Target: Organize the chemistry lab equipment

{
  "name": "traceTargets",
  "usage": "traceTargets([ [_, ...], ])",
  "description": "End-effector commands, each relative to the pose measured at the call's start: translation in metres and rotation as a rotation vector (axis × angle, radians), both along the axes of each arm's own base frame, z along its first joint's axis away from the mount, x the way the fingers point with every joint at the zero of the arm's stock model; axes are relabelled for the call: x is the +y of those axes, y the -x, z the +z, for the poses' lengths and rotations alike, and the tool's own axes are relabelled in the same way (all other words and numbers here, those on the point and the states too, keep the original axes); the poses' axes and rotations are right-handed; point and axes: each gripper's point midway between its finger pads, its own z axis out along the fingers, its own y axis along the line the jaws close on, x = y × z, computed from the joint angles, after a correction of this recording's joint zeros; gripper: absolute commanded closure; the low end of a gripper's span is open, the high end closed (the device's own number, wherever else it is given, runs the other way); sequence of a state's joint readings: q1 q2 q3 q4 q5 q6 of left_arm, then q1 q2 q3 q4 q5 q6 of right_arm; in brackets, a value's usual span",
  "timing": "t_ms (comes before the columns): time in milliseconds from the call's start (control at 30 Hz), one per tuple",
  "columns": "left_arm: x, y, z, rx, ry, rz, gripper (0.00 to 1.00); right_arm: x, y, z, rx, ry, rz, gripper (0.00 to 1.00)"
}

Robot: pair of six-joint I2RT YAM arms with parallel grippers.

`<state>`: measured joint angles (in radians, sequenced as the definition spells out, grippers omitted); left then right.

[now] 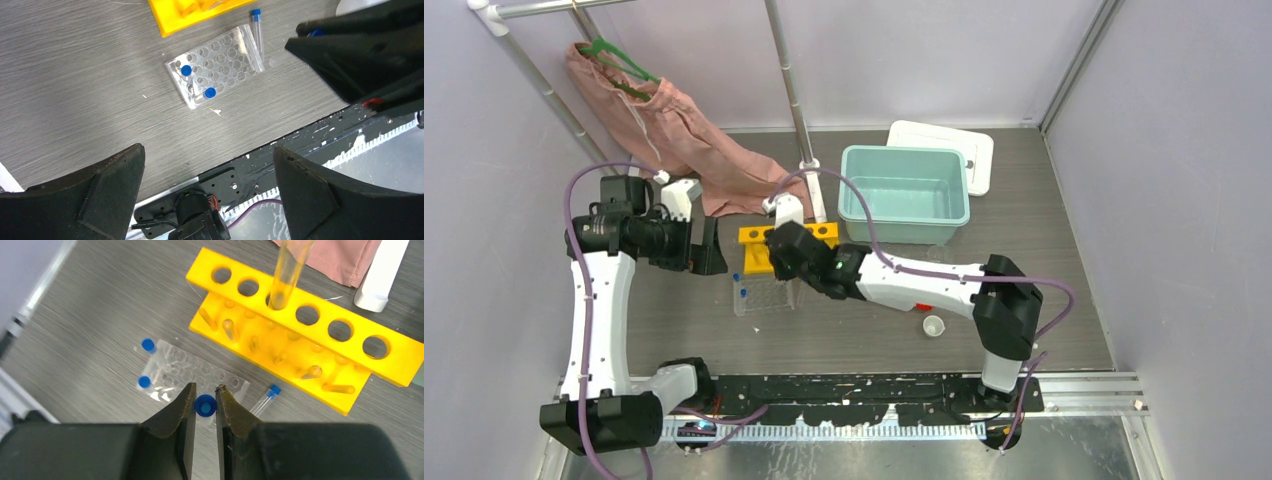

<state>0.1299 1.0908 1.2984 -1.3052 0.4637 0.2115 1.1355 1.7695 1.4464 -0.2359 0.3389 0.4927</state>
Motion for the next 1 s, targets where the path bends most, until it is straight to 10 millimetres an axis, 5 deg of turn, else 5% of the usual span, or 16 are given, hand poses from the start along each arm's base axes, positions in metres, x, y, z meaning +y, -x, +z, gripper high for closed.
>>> traceTargets([
  [0, 0.005, -0.007, 0.002, -0.029, -0.022, 0.032, 0.0, 0.017, -0.004, 0.039, -0.325, -0.05, 0.002, 0.99],
  [400, 0.003, -0.005, 0.007, -0.016, -0.026, -0.026, 0.0, 0.045, 0.002, -0.01, -0.389, -0.008, 0.07, 0.99],
  [967, 0.007, -0.007, 0.003, -0.004, -0.045, -0.02, 0.0, 0.048, 0.001, -0.052, -0.369, 0.004, 0.066, 0.99],
])
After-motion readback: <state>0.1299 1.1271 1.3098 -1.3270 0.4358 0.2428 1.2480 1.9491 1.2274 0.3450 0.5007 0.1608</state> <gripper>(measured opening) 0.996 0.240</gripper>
